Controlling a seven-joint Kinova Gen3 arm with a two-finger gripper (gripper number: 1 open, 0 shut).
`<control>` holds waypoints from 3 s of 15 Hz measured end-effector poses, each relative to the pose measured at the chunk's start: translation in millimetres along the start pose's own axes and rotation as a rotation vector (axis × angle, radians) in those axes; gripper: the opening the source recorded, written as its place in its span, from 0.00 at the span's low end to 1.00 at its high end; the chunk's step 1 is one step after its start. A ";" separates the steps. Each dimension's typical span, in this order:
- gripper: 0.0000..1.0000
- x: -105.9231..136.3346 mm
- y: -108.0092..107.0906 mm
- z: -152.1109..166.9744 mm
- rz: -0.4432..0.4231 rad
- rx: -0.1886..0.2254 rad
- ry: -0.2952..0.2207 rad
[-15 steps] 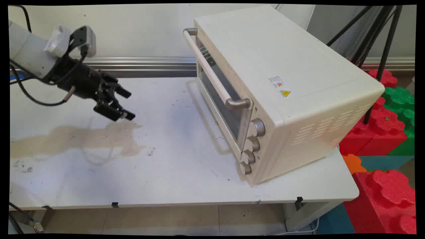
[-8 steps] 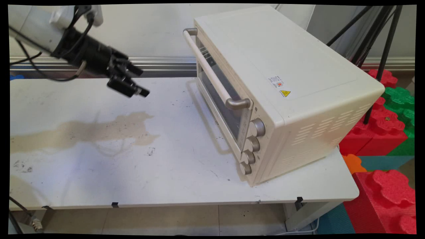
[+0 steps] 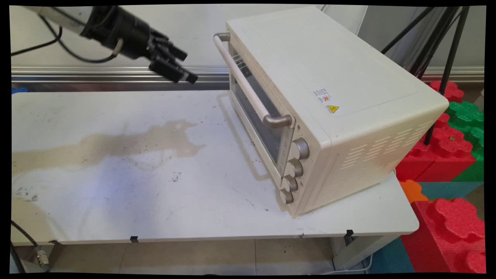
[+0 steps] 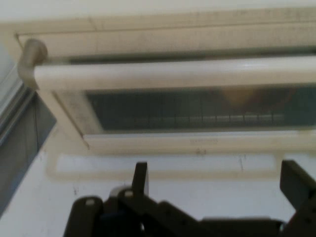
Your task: Open the oven
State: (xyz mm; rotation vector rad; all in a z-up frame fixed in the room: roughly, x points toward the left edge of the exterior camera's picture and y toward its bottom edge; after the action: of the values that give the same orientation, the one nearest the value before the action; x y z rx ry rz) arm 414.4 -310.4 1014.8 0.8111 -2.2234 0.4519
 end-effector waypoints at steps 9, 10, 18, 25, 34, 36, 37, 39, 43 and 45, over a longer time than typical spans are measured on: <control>1.00 58.8 -1.6 22.1 0.000 -0.018 0.080; 1.00 63.2 -0.9 25.1 -0.001 -0.021 0.082; 0.00 80.3 7.0 48.2 -0.020 -0.046 0.070; 0.00 83.9 12.7 64.6 -0.029 -0.056 0.053; 0.00 85.7 17.6 98.0 -0.039 -0.064 0.022; 0.00 83.9 17.9 102.1 -0.042 -0.063 0.017; 0.00 83.4 18.1 104.1 -0.043 -0.064 0.014; 0.00 81.8 18.4 109.2 -0.046 -0.064 0.007; 0.00 76.3 19.0 113.0 -0.052 -0.063 -0.008; 0.00 73.3 19.3 112.9 -0.054 -0.063 -0.016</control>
State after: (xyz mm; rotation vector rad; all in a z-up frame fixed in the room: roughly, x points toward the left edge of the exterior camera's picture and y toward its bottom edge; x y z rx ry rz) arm 304.3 -386.1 989.5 0.8422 -2.2135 0.3488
